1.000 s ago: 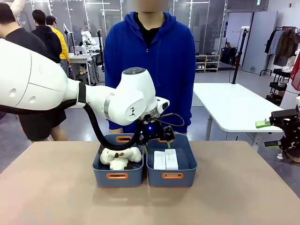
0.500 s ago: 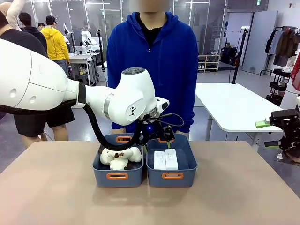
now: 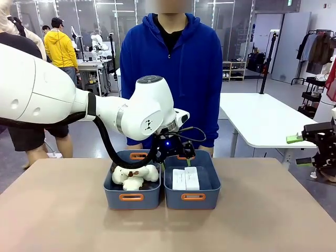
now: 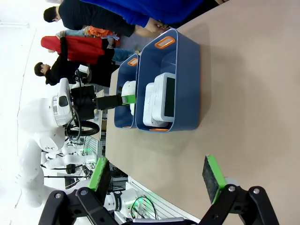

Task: Sort the digital clocks into the basket.
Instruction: Pick up the Digital clock from the table and place it into the empty Plastic storage basket.

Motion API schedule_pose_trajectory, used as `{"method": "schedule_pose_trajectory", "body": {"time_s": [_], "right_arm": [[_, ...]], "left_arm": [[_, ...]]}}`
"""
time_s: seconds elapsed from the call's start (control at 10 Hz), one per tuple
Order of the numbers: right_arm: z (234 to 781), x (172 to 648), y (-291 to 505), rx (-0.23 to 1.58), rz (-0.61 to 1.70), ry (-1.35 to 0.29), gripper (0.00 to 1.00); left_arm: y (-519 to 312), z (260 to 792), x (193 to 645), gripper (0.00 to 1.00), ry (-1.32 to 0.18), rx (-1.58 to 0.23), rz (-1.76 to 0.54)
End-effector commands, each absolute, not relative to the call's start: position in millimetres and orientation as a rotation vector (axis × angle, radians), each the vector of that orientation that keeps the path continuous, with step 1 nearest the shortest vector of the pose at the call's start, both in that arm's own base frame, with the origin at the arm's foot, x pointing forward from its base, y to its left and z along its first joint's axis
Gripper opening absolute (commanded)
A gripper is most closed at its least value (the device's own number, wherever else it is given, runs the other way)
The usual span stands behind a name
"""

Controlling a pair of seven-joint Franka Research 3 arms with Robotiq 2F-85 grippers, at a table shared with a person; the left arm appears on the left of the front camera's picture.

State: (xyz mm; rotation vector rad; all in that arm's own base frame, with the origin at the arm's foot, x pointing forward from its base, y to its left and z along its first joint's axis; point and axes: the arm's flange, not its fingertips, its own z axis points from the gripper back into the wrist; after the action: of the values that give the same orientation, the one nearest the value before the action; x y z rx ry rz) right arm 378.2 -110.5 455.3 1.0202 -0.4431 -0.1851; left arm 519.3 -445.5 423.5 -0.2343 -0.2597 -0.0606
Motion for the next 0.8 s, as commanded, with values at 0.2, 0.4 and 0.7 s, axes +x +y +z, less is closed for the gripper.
{"method": "schedule_pose_trajectory", "body": {"time_s": [0.2, 0.4, 0.7], "right_arm": [[456, 378, -112, 1.022, -0.175, -0.444, 1.00], [456, 378, -112, 1.022, -0.175, -0.444, 1.00], [456, 378, -112, 1.022, -0.175, -0.444, 1.00]], "left_arm": [[-352, 488, 521, 1.00, -0.179, -0.498, -0.218], [-272, 509, 504, 1.00, -0.161, -0.651, -0.223], [-152, 510, 471, 1.00, -0.242, -0.905, -0.154]]}}
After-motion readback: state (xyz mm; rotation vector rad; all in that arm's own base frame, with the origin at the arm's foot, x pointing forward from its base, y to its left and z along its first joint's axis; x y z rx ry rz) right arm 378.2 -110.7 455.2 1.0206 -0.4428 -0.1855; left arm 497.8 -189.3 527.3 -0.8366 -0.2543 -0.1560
